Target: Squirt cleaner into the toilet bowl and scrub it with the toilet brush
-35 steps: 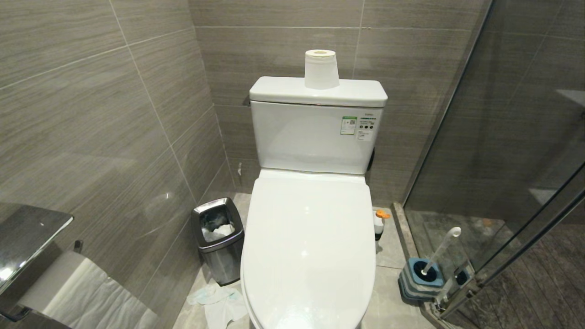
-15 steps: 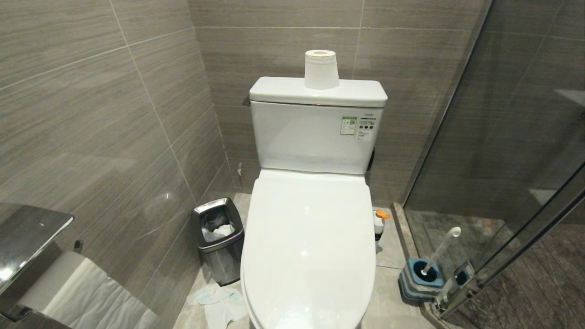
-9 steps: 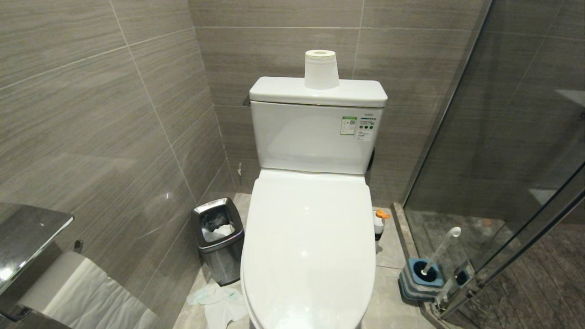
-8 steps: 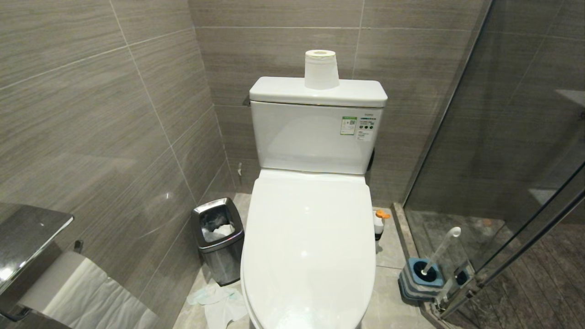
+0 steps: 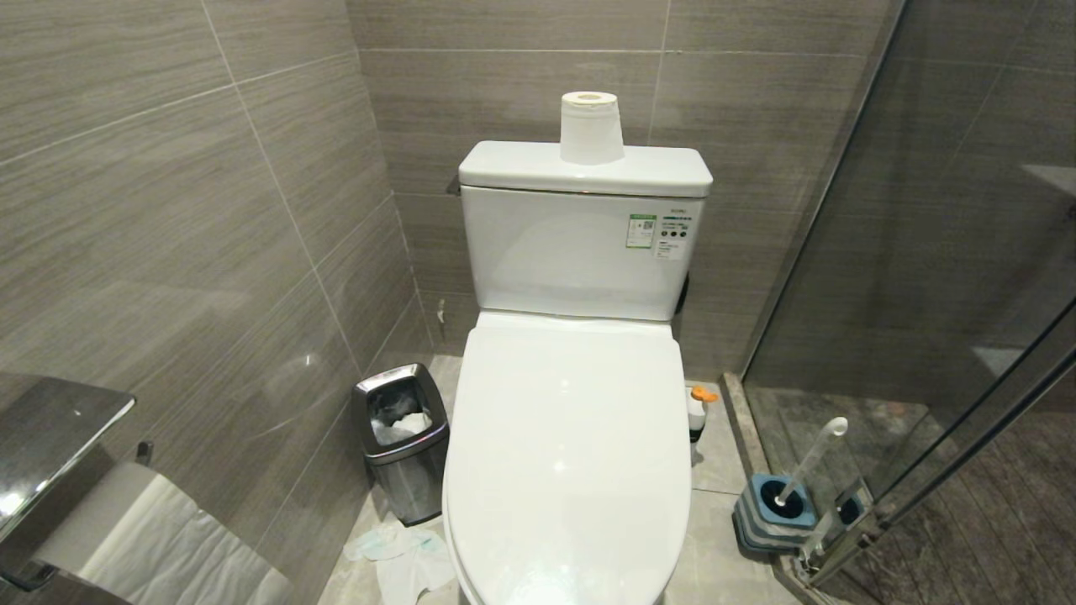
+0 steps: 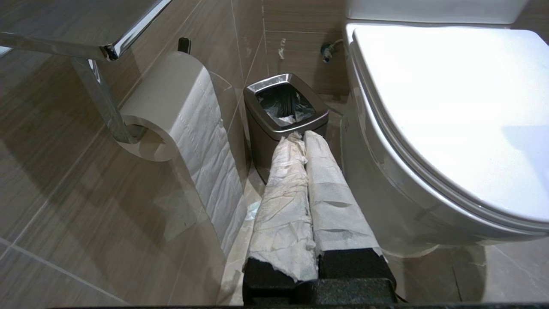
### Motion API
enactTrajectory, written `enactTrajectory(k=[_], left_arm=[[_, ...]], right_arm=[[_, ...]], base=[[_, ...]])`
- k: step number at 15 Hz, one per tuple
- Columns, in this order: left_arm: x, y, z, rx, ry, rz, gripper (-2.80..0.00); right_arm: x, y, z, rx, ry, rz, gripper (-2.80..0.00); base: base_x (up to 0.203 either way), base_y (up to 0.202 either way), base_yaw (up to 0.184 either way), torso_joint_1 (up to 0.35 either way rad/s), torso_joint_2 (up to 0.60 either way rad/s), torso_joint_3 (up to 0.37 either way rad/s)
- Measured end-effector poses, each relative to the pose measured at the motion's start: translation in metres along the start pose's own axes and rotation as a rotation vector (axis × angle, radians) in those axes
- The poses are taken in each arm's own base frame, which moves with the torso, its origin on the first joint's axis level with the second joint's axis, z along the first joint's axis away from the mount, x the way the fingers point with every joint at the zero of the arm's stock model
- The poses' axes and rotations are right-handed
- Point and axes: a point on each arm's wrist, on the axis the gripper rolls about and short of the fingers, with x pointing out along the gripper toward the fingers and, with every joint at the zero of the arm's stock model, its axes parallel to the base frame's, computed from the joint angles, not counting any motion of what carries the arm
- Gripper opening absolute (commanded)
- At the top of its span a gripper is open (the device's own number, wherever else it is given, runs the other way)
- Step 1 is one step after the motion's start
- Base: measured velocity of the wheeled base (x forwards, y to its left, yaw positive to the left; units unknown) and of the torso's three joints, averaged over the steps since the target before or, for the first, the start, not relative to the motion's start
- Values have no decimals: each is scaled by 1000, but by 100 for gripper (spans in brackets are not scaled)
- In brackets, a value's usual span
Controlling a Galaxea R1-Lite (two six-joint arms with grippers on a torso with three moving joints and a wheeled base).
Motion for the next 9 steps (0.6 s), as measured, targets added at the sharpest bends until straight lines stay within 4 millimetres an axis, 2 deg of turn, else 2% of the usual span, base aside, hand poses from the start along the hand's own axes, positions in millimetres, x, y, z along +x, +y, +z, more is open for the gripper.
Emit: enactTrajectory(k=[9], left_arm=[[0, 0, 0, 0, 0, 0, -280]], right_arm=[[0, 0, 0, 1, 0, 0, -280]], base=[[0, 0, 0, 0, 0, 0]])
